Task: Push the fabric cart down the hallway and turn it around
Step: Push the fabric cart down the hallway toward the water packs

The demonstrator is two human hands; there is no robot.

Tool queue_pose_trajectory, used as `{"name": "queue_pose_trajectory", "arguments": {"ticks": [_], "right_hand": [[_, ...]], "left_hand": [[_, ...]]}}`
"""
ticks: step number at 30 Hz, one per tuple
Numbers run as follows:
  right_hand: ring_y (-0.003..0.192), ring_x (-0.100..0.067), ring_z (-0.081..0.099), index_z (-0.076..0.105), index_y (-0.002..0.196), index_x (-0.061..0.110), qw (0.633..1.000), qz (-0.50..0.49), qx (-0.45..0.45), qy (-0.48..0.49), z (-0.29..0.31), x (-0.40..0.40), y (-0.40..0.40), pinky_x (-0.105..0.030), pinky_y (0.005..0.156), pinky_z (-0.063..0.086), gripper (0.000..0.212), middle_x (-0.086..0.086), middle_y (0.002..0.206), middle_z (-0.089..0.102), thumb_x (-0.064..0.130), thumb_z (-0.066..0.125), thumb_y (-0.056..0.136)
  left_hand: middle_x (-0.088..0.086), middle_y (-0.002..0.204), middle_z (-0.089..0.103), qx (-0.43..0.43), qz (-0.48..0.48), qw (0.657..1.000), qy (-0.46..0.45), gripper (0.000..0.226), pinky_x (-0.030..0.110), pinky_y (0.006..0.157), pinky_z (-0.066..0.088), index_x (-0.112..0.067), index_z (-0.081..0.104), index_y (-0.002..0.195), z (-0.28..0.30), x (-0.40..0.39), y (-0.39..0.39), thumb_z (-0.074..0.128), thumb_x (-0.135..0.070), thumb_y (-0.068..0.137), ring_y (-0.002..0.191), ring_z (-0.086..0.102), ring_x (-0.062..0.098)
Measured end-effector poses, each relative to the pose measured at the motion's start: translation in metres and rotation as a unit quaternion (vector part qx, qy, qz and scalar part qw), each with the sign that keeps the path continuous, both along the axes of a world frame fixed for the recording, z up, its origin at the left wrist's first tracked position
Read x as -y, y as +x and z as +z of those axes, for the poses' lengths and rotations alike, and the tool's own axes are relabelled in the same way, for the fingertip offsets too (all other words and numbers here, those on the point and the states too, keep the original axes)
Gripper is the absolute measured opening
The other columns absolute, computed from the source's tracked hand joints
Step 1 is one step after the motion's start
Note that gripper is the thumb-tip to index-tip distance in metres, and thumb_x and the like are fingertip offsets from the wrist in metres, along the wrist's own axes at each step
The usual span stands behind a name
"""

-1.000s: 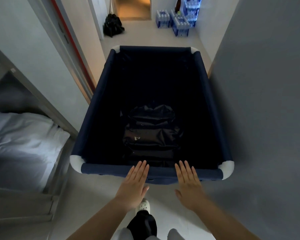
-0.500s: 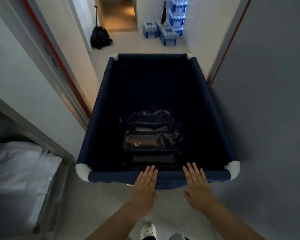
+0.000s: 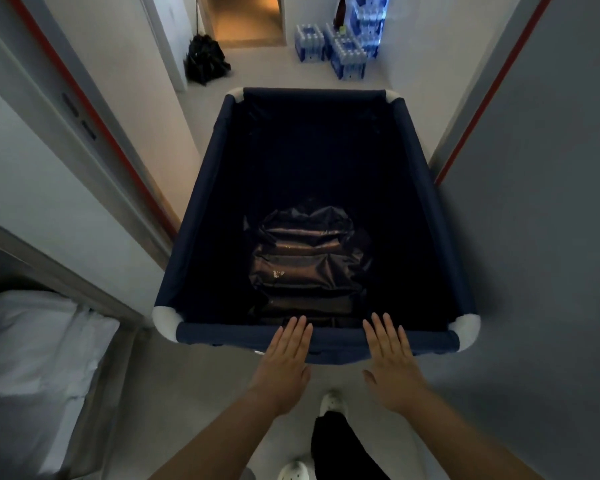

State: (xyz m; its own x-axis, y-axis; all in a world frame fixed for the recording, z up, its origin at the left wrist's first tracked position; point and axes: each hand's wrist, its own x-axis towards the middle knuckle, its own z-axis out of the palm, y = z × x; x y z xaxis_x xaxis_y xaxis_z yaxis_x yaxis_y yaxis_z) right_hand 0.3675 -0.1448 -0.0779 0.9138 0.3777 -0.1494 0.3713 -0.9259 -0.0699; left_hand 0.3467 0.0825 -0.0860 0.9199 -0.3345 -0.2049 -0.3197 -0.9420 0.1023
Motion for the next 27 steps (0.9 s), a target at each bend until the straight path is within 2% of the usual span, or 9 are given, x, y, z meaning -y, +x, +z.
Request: {"name": "queue_pose_trajectory", "arguments": {"ticks": [3, 6, 9, 12, 18, 20, 23, 27], "right_hand": [[0.137, -0.028, 0.0, 0.018, 0.141, 0.003, 1.0, 0.013, -0.007, 0.02, 0.002, 0.001, 0.026, -0.045, 0.108, 0.0, 0.102, -0.021, 0.147, 0.029, 0.031, 0.079, 0.064], [0.136, -0.033, 0.01, 0.029, 0.139, 0.001, 0.999, 0.025, -0.023, 0.019, 0.002, 0.002, 0.052, -0.045, 0.108, 0.002, 0.1, -0.021, 0.145, 0.034, 0.029, 0.081, 0.059], [0.136, -0.034, 0.014, 0.031, 0.139, 0.0, 0.999, 0.027, -0.032, 0.022, 0.0, 0.001, 0.08, -0.045, 0.108, 0.001, 0.098, -0.021, 0.145, 0.033, 0.029, 0.081, 0.059], [0.134, -0.039, 0.026, 0.033, 0.138, -0.001, 0.999, 0.029, -0.033, 0.01, -0.002, -0.001, 0.106, -0.044, 0.107, 0.001, 0.101, -0.021, 0.144, 0.035, 0.029, 0.084, 0.056], [0.138, -0.034, 0.001, 0.007, 0.143, 0.006, 0.998, 0.037, -0.044, 0.014, -0.008, -0.002, 0.156, -0.042, 0.109, -0.012, 0.1, -0.017, 0.152, 0.012, 0.029, 0.073, 0.072], [0.139, -0.034, 0.001, 0.007, 0.143, 0.006, 0.998, 0.033, -0.055, 0.009, -0.008, -0.004, 0.17, -0.042, 0.109, -0.012, 0.101, -0.016, 0.152, 0.012, 0.03, 0.074, 0.072], [0.138, -0.036, 0.009, 0.015, 0.143, 0.003, 0.998, 0.029, -0.052, 0.003, -0.007, -0.007, 0.191, -0.043, 0.109, -0.009, 0.103, -0.019, 0.15, 0.02, 0.031, 0.078, 0.067], [0.139, -0.036, 0.003, 0.007, 0.143, 0.004, 0.998, 0.036, -0.041, -0.01, -0.009, -0.009, 0.221, -0.044, 0.11, -0.009, 0.104, -0.019, 0.152, 0.014, 0.032, 0.075, 0.069]], "left_hand": [[0.006, 0.149, -0.027, -0.001, 0.013, 1.0, 0.006, 0.068, 0.036, 0.11, -0.019, -0.011, -0.03, 0.134, 0.004, 0.0, 0.024, 0.02, -0.039, 0.099, 0.134, -0.029, 0.023], [0.005, 0.151, -0.023, -0.002, 0.017, 1.0, 0.018, 0.066, 0.037, 0.11, -0.018, -0.01, -0.028, 0.136, 0.007, 0.0, 0.048, 0.019, -0.04, 0.1, 0.137, -0.023, 0.024], [0.005, 0.152, -0.02, -0.004, 0.029, 0.999, 0.027, 0.065, 0.037, 0.109, -0.019, -0.01, -0.026, 0.136, 0.007, 0.001, 0.075, 0.019, -0.04, 0.1, 0.137, -0.022, 0.023], [0.006, 0.153, -0.018, -0.005, 0.046, 0.999, 0.024, 0.065, 0.036, 0.11, -0.017, -0.01, -0.021, 0.139, 0.007, 0.001, 0.099, 0.02, -0.04, 0.1, 0.138, -0.02, 0.022], [0.007, 0.154, -0.016, -0.002, 0.04, 0.998, 0.039, 0.065, 0.035, 0.111, -0.014, -0.009, -0.016, 0.142, 0.007, -0.003, 0.147, 0.021, -0.041, 0.1, 0.139, -0.018, 0.023], [0.007, 0.154, -0.016, -0.008, 0.034, 0.999, 0.037, 0.065, 0.035, 0.11, -0.015, -0.009, -0.016, 0.143, 0.007, -0.006, 0.162, 0.021, -0.041, 0.099, 0.139, -0.019, 0.022], [0.007, 0.154, -0.017, -0.01, 0.031, 0.999, 0.035, 0.065, 0.035, 0.11, -0.015, -0.01, -0.017, 0.142, 0.008, -0.009, 0.184, 0.021, -0.041, 0.099, 0.138, -0.02, 0.021], [0.007, 0.153, -0.018, 0.005, 0.026, 0.999, 0.028, 0.066, 0.035, 0.111, -0.015, -0.011, -0.022, 0.138, 0.005, -0.012, 0.213, 0.023, -0.04, 0.099, 0.139, -0.019, 0.021]]}}
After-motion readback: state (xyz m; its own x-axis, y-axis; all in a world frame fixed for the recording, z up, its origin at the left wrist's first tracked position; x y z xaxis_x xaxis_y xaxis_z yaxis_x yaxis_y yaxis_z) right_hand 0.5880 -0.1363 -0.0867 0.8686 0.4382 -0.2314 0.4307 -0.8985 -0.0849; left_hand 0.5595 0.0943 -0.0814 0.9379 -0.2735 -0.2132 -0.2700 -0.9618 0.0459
